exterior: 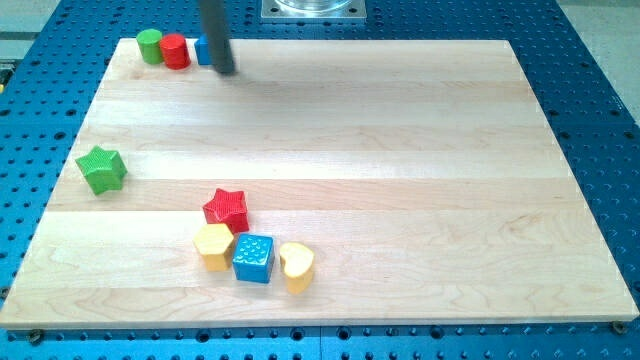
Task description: Move your arm slightly upwards
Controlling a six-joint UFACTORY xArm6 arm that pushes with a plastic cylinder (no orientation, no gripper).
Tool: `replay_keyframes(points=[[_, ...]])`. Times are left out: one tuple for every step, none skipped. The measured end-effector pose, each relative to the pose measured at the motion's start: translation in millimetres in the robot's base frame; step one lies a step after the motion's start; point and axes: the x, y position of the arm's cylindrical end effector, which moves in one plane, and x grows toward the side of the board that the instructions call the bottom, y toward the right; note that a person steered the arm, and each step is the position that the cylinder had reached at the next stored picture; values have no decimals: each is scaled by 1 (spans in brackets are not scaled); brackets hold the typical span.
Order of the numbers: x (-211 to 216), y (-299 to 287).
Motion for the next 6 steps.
replay_keyframes(points=[[-46,12],[-38,-9],[2,-48],[-39,-17],[-50,-39],[4,-71]])
